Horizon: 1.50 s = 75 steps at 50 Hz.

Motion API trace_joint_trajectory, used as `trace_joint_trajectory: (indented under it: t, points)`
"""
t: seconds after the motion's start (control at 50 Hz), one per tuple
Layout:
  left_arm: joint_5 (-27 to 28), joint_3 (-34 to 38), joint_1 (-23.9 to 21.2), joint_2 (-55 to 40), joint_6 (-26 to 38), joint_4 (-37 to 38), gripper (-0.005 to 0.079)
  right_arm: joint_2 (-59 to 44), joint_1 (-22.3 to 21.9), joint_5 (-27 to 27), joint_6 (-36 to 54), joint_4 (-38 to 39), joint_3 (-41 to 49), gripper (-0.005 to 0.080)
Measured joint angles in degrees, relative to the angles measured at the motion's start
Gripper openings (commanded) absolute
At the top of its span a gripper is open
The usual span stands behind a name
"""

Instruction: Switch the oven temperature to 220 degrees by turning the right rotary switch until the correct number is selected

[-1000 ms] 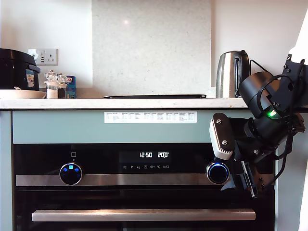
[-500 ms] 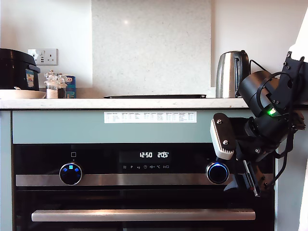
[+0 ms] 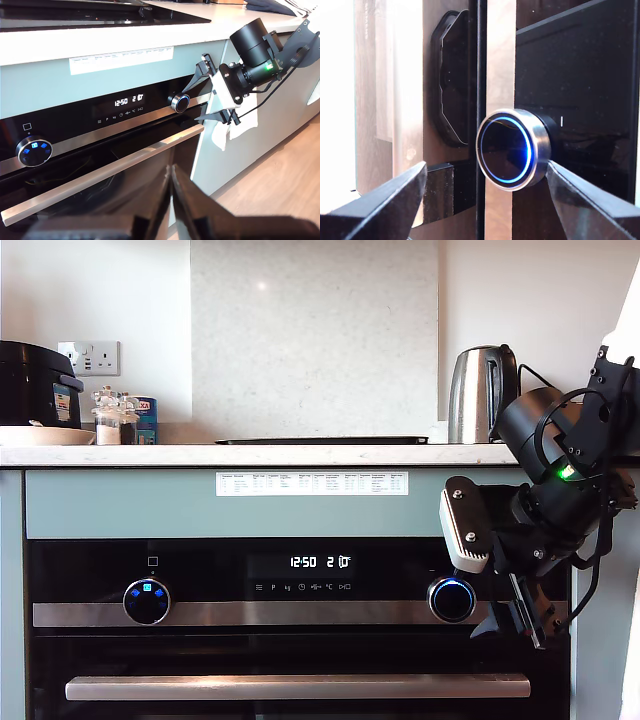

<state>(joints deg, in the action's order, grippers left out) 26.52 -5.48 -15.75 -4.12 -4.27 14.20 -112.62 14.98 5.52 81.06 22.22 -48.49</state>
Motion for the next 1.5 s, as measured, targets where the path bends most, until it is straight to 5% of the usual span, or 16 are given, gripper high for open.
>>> trace_joint_trajectory:
  t: [0.52, 1.06, 1.5]
  points:
    - [0.00, 0.00, 0.00, 0.00, 0.02, 0.00, -0.0022, 0.17, -0.68, -0.61, -0.02, -2.60, -0.17, 0.0693]
    - [0.00, 0.00, 0.00, 0.00, 0.02, 0.00, -0.0022, 0.15, 0.11, -7.34, -0.09, -0.61, 0.33, 0.0693]
    - [-0.02, 0.00, 0.00, 0.00, 0.00, 0.02, -0.0022, 1.75, 0.87, -10.62, -4.52, -6.67, 0.33, 0.0693]
